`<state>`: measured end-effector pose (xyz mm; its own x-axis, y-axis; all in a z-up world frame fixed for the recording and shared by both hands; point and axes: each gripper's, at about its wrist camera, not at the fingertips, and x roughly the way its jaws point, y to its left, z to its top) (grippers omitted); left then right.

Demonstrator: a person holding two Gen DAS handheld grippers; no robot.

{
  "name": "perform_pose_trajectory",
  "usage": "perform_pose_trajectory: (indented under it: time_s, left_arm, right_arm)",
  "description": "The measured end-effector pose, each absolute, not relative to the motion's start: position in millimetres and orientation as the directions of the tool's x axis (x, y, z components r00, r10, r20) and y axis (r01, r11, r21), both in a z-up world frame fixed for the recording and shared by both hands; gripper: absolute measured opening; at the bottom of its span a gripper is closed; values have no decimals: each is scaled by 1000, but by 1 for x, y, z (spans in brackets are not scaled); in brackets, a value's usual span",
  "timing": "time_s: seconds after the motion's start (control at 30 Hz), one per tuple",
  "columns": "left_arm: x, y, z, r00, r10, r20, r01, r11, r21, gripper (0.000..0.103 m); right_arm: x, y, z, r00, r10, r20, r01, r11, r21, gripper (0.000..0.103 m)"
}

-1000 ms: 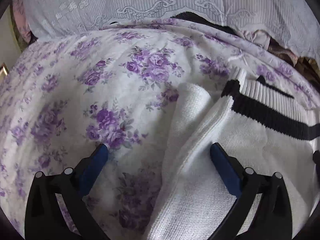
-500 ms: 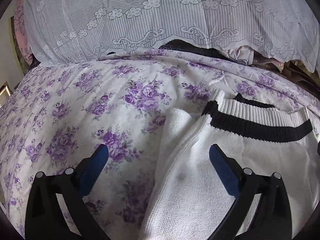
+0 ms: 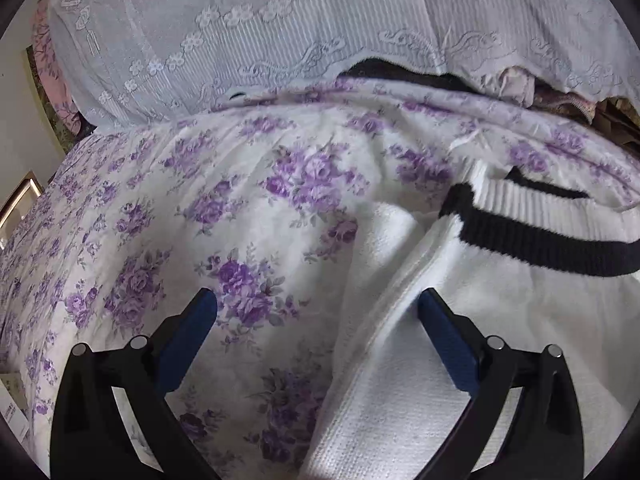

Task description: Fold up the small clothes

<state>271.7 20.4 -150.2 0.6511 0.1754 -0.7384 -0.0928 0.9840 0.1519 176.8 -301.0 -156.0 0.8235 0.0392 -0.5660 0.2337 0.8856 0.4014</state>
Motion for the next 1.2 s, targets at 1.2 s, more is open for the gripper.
perform_pose_trajectory:
  time_s: [1.2]
  left_arm:
    - [189,-5,-153,634,36,-772,113,984,138,99]
  right_arm:
    - [91,-275,-165,746,64,-663,161,948,273,32]
